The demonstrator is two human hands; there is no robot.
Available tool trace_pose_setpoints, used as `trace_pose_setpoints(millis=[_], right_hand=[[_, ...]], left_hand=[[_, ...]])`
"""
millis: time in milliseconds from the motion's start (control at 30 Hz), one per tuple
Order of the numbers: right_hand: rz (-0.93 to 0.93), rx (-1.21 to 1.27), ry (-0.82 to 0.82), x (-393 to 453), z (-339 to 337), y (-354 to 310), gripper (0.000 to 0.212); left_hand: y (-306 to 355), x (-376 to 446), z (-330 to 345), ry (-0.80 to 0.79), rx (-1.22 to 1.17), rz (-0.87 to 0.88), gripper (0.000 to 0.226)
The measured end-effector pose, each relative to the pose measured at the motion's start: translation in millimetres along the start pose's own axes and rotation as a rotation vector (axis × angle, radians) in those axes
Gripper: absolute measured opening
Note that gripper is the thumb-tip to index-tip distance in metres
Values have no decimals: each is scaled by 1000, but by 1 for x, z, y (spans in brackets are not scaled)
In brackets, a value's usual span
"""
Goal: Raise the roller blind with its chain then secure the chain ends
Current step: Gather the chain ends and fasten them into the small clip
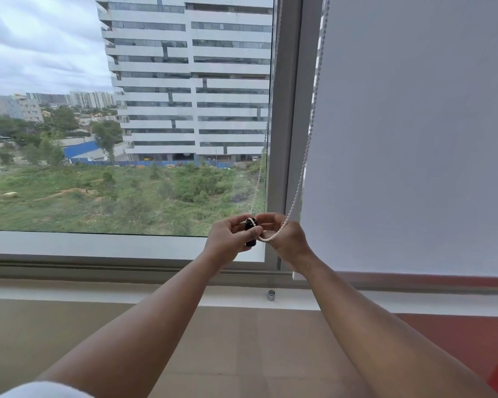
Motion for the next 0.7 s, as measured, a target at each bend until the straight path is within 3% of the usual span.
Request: trace_pose_setpoints(millis=[200, 467, 700], right_hand=[[20, -10, 8, 2, 0, 7, 30], [163, -420, -34, 3, 15, 47, 27], [306, -636, -98, 0, 24, 95, 29]], left_hand=[[2, 1, -5, 53, 43, 42, 40], [4, 0, -7, 89, 78, 77, 42], [2, 0, 1, 48, 125, 112, 40]])
Point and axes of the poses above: each hand's wrist, its own x-axis towards the middle knuckle, its own z-axis out of the palm, y = z × x, the point moved 5 cm from there along x, towards the middle knuckle, and after that the axes turned 9 degrees about -x, right-handed, at the moved point
